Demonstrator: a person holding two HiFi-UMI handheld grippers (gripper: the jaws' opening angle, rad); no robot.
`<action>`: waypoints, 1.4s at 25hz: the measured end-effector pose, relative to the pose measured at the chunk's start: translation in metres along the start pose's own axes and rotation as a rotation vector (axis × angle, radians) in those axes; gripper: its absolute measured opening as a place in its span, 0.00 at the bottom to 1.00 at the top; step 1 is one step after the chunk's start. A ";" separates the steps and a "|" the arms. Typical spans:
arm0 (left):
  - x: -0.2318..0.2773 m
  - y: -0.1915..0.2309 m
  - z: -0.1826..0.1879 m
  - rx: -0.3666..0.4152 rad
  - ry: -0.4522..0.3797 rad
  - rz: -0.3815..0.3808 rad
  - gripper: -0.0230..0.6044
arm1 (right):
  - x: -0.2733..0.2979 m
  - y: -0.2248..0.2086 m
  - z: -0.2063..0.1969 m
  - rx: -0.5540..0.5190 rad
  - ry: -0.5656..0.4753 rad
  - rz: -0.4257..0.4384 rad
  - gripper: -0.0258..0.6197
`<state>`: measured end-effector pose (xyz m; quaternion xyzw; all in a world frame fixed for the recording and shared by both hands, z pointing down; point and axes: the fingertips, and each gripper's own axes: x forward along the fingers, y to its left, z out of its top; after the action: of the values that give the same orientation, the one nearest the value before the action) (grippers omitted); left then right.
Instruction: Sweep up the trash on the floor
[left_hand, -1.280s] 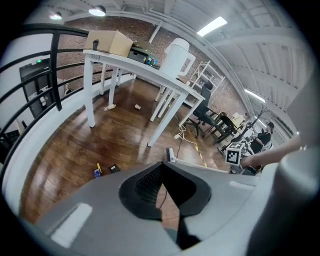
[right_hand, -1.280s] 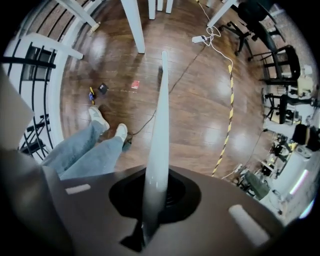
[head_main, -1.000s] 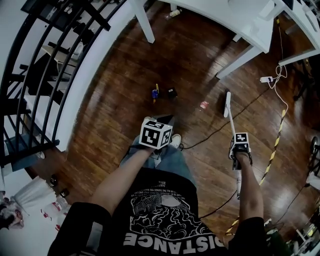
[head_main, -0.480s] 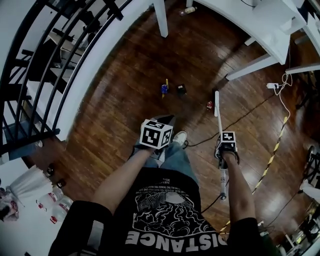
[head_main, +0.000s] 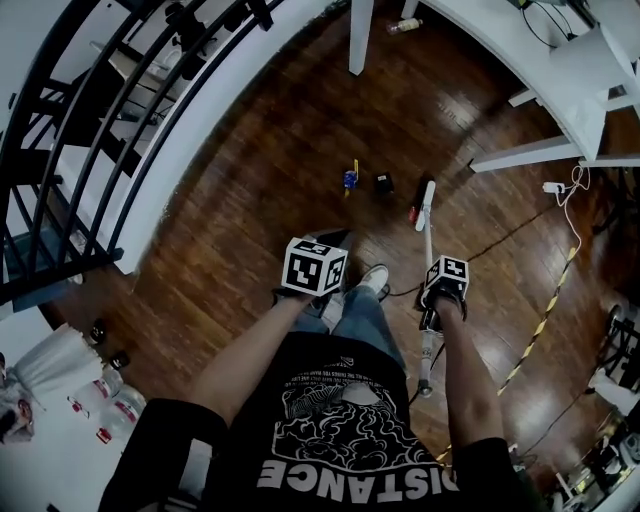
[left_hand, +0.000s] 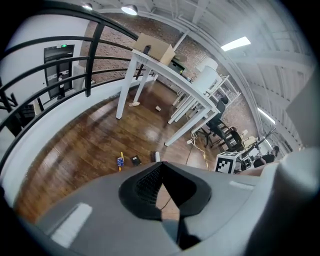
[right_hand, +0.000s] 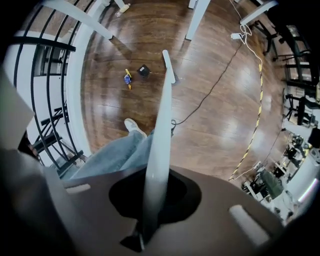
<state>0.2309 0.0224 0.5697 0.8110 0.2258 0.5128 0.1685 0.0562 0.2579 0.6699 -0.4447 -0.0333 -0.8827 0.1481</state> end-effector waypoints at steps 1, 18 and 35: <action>-0.004 0.008 0.000 -0.005 0.000 0.000 0.05 | 0.002 0.014 0.000 0.014 -0.001 0.023 0.04; -0.041 0.096 0.017 -0.060 -0.024 0.000 0.05 | 0.013 0.175 0.006 0.060 -0.014 0.203 0.06; -0.057 0.104 0.021 -0.064 -0.049 -0.018 0.05 | 0.011 0.203 -0.006 -0.054 -0.032 0.136 0.04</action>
<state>0.2487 -0.0970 0.5702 0.8156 0.2122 0.4980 0.2042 0.1041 0.0605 0.6606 -0.4637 0.0188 -0.8640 0.1952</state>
